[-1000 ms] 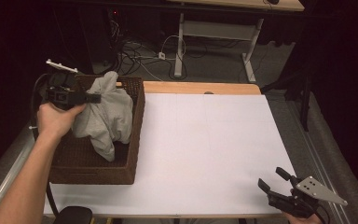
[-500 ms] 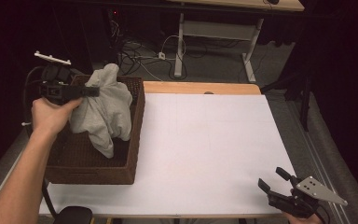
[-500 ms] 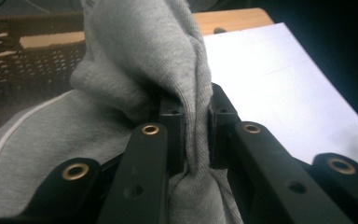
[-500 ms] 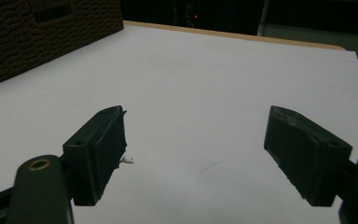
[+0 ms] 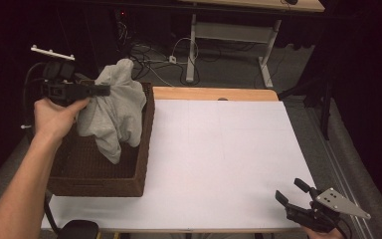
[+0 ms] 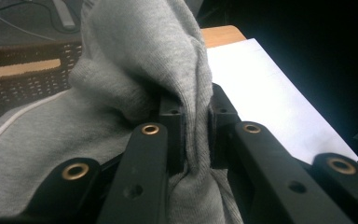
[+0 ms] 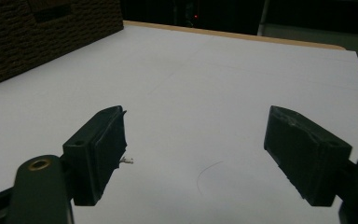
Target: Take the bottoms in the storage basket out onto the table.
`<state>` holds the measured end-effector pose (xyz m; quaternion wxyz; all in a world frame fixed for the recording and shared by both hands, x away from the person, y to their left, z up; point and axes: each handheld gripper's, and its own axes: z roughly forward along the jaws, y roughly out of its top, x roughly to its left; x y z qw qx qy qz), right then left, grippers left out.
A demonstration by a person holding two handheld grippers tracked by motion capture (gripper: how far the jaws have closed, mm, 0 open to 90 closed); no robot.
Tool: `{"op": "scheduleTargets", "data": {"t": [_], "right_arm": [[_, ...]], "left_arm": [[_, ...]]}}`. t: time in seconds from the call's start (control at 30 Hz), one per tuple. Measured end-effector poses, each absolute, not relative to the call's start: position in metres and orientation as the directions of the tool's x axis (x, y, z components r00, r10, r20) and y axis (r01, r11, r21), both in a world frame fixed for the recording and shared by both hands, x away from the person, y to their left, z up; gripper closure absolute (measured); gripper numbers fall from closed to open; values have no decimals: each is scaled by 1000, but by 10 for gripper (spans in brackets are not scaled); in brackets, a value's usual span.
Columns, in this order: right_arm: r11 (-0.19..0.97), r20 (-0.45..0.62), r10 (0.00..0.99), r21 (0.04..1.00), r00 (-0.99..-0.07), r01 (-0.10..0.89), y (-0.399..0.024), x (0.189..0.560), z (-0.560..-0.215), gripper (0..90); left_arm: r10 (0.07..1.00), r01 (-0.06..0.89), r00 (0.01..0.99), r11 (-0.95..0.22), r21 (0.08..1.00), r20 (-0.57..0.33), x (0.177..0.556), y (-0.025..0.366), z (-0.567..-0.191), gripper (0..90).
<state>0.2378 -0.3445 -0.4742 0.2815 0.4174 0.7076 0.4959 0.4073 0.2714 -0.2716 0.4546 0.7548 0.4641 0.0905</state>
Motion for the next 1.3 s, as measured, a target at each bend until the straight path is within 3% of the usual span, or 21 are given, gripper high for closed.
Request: {"op": "scheduleTargets", "data": {"t": [1.3], "right_arm": [[156,19,869,937,-495,311,-345,238,-474,215]], "left_arm": [[660,580,685,-240,778,-307,405,189,-252,789]]}}
